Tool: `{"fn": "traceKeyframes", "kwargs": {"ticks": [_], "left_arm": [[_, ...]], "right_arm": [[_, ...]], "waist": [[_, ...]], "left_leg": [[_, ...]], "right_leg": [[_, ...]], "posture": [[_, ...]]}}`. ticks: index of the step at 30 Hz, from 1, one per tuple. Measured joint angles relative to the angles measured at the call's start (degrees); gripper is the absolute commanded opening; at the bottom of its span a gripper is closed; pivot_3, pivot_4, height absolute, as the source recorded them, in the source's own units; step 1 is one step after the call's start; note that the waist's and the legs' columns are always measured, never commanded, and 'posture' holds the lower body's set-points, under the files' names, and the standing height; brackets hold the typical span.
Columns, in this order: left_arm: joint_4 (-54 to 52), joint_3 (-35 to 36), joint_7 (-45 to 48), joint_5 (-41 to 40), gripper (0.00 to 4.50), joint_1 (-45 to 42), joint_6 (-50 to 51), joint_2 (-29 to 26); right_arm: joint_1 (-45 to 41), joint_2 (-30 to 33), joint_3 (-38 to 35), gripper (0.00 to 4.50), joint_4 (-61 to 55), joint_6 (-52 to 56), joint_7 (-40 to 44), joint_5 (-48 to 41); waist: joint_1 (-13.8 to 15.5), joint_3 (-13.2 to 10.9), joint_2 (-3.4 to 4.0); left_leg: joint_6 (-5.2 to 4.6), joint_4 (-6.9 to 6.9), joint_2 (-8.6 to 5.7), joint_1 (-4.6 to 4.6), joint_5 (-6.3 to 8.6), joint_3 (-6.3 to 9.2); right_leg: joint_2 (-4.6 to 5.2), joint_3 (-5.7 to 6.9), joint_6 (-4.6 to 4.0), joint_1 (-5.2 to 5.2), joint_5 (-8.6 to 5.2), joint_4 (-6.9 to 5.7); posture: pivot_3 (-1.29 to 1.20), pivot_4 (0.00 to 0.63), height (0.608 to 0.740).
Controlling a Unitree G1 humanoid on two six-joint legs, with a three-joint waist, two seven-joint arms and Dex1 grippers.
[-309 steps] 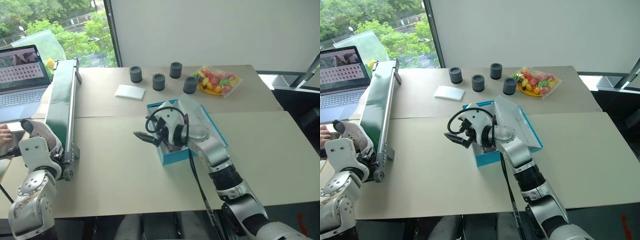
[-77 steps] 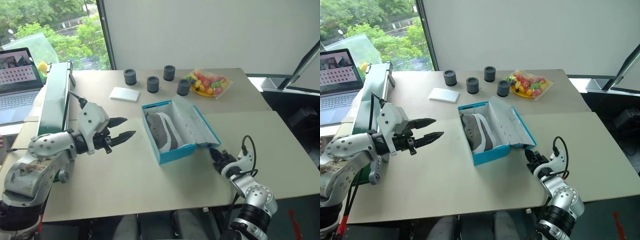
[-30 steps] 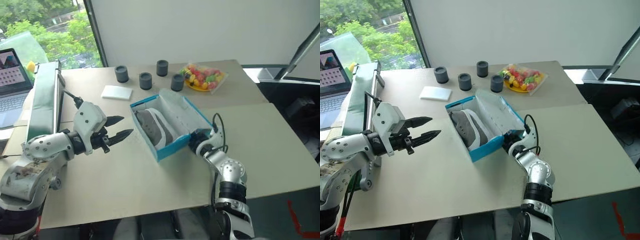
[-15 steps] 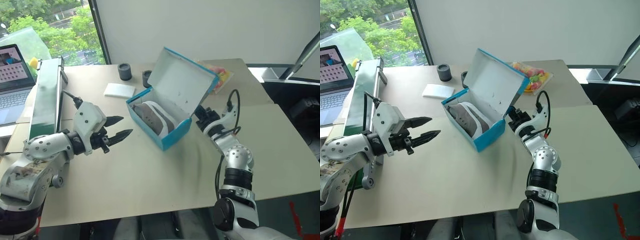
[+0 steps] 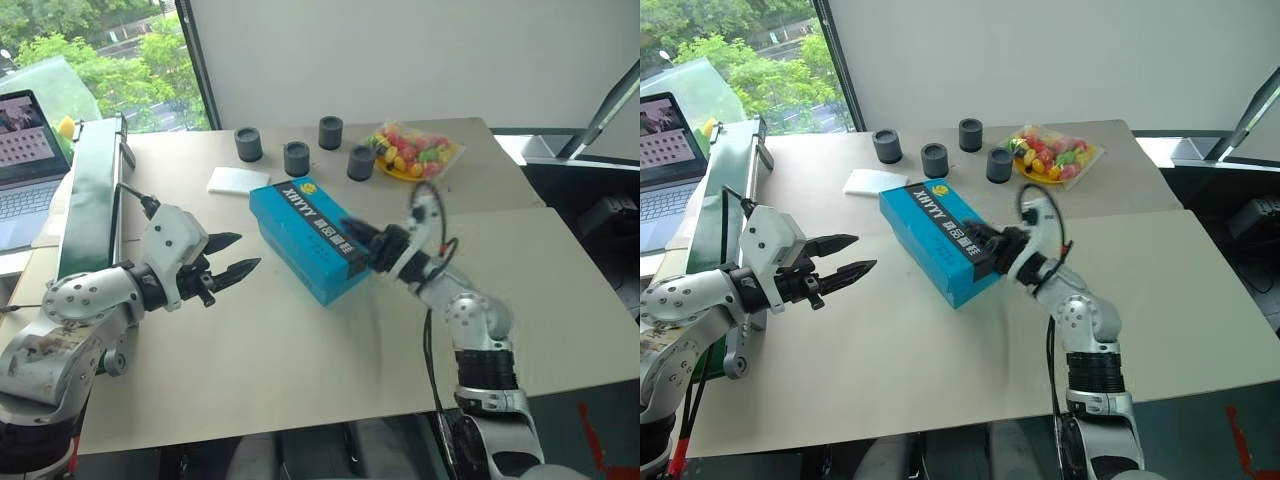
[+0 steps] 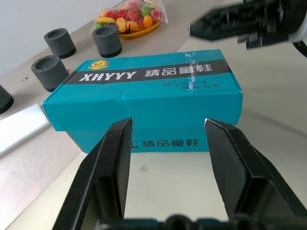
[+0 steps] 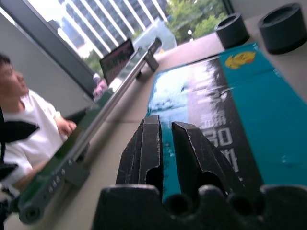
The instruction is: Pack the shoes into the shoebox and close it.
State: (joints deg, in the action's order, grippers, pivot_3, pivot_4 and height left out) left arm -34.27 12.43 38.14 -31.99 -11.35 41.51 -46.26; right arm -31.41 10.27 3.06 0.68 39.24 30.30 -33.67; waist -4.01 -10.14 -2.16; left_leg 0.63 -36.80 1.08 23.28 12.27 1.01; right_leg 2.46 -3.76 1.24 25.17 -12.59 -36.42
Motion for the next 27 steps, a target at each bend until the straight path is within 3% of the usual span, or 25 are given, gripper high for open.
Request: {"fn": "traceKeyframes", "kwargs": {"ticks": [3,7,11,15,23,27], "left_arm": [[0.0,0.07,-0.47,0.09,2.54,0.05,0.1,0.09],[-0.52,-0.03,-2.05,0.14,2.54,0.19,0.34,1.42],[-1.62,0.02,-4.22,0.14,2.54,0.5,1.28,2.65],[-3.61,0.95,-6.32,0.11,2.54,2.17,2.6,2.81],[-8.57,5.17,-10.88,-0.9,2.54,6.17,5.09,4.46],[-9.16,7.48,-16.83,-0.67,2.54,6.72,6.42,9.19]], "right_arm": [[-5.04,-2.6,3.17,0.78,4.55,-1.83,-0.27,3.97],[-19.68,-6.44,3.22,0.78,22.08,-12.39,-2.66,11.64],[-27.29,-8.27,4.85,0.78,37.5,-20.55,-1.4,17.8],[-28.29,-8.88,6.93,0.78,47.68,-23.88,0.1,22.85],[-29.59,-9.29,7.88,0.78,52.02,-24.77,1.17,28.06],[-29.61,-9.79,5.51,0.78,52.88,-25.02,0.86,27.93]], "waist": [[-0.03,0.0,-0.01],[0.0,-0.01,-0.03],[0.26,0.03,-0.08],[0.16,0.04,-0.1],[0.1,0.09,-0.13],[0.1,0.13,-0.18]], "left_leg": [[0.0,-0.09,-0.01,0.0,0.0,-0.01],[0.02,-0.15,-0.04,-0.08,-0.01,-0.01],[0.06,-0.12,-0.06,-0.02,0.02,0.04],[0.11,-0.12,-0.06,0.09,0.07,0.11],[0.12,-0.12,-0.07,-0.68,0.07,0.17],[0.12,-0.12,-0.09,-1.17,0.07,0.17]], "right_leg": [[0.01,-0.02,0.0,0.01,0.0,-0.1],[0.0,-0.06,-0.01,0.03,0.01,-0.29],[0.06,-0.02,-0.01,0.02,0.01,-0.3],[0.12,0.01,0.01,0.04,0.02,-0.4],[0.08,0.01,-0.04,-0.59,-0.01,-0.33],[0.09,0.03,-0.05,-1.12,-0.06,-0.28]], "posture": [[0.0,0.15,0.739],[0.0,0.15,0.739],[0.0,0.15,0.739],[0.0,0.15,0.739],[0.0,0.15,0.739],[0.0,0.15,0.739]]}}
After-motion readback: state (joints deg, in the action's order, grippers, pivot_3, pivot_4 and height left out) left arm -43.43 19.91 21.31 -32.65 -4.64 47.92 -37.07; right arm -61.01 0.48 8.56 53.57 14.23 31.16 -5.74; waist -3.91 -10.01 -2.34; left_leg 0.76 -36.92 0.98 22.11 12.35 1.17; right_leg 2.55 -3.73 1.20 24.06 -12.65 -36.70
